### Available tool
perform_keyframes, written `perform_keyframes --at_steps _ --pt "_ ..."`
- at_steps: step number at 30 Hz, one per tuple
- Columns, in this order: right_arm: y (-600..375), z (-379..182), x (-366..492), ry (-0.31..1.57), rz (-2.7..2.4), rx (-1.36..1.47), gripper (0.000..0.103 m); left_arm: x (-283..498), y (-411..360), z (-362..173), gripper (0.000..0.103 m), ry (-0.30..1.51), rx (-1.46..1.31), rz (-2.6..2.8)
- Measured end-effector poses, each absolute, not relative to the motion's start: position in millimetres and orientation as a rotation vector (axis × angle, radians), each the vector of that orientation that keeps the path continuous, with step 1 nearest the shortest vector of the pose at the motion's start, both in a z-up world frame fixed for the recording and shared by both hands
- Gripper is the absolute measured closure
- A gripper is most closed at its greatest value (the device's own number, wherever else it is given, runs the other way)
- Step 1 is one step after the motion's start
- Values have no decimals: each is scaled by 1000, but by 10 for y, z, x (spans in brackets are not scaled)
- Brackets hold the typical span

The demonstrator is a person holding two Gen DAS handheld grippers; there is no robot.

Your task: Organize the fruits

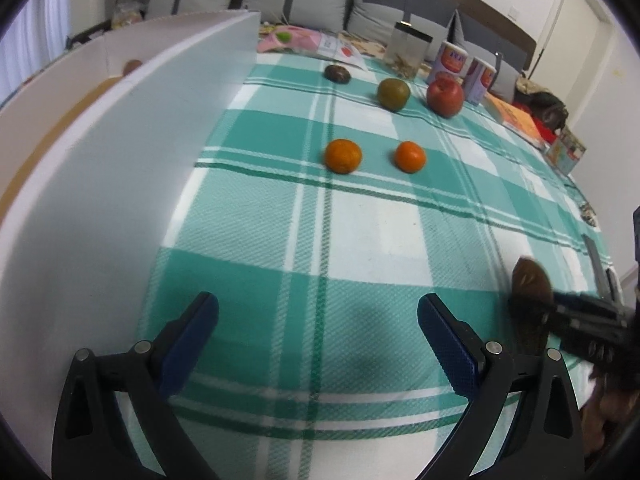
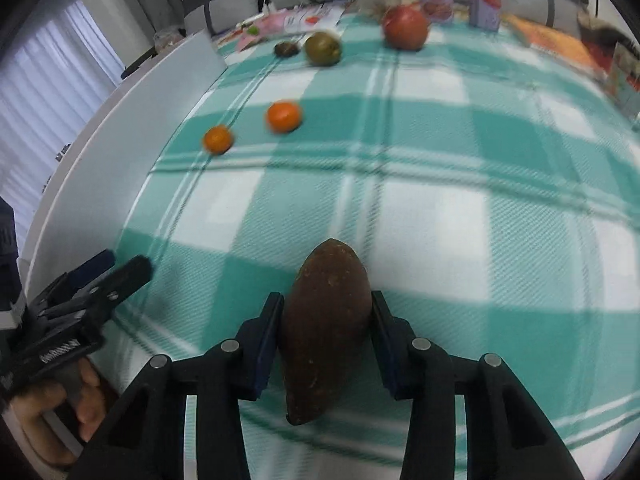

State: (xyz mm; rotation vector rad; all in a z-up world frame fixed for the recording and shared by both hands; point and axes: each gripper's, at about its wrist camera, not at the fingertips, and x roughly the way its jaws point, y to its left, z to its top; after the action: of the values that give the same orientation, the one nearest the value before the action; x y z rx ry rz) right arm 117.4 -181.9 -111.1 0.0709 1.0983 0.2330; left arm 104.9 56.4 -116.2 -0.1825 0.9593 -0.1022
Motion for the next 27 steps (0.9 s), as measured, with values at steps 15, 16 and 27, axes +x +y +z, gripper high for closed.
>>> perform_keyframes --at_steps 15,16,27 --pt "-2653 -1193 1394 996 138 118 43 2294 243 -1282 4 973 19 -216" --pt "-2691 -1177 1332 981 132 134 41 2313 217 -1305 5 971 36 -212" --pt "-2920 -1100 1148 927 69 175 25 2044 66 -1229 73 945 40 -198"
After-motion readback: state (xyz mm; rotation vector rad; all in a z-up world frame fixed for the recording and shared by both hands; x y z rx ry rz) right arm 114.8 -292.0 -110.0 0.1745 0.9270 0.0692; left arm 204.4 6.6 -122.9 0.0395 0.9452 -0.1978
